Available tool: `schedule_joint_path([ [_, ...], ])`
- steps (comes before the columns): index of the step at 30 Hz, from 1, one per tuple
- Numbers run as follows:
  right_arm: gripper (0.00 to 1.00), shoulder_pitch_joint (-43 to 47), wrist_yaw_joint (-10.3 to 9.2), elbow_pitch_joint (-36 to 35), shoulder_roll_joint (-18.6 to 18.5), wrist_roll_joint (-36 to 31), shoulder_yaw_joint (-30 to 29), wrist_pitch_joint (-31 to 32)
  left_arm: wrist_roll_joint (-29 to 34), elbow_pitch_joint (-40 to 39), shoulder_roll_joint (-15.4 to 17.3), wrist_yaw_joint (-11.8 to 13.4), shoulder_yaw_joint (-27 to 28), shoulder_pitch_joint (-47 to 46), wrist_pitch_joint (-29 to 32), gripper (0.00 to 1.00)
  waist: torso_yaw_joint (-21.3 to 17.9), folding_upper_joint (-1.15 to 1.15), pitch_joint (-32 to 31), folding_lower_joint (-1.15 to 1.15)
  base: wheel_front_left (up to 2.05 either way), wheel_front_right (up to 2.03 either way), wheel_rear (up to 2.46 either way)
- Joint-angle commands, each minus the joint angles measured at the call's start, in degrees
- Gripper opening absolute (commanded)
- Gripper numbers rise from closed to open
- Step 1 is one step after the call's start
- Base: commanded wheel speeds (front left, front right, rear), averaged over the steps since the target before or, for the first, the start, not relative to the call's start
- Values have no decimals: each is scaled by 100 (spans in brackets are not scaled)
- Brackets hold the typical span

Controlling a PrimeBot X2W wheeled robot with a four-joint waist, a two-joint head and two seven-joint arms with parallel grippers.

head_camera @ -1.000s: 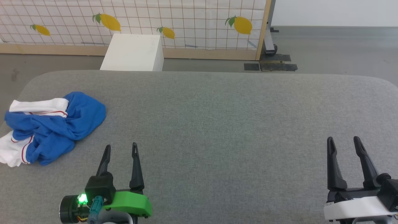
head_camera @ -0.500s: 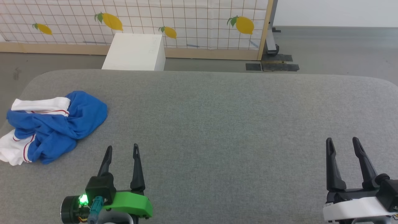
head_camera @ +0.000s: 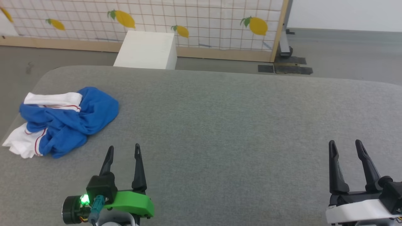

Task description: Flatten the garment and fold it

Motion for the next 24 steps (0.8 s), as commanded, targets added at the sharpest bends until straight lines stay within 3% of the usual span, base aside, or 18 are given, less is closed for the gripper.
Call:
schedule_joint_path([
  [1,100,86,-10,10,6,-5,0,-33,-61,13,-11,-8,20,-88,-26,100,191,0,-4,0,0,0,0],
  [24,100,69,-10,-3,6,-58,48,-33,-93,56,-11,54,410,-83,-26,100,2128,0,137,0,0,0,0],
])
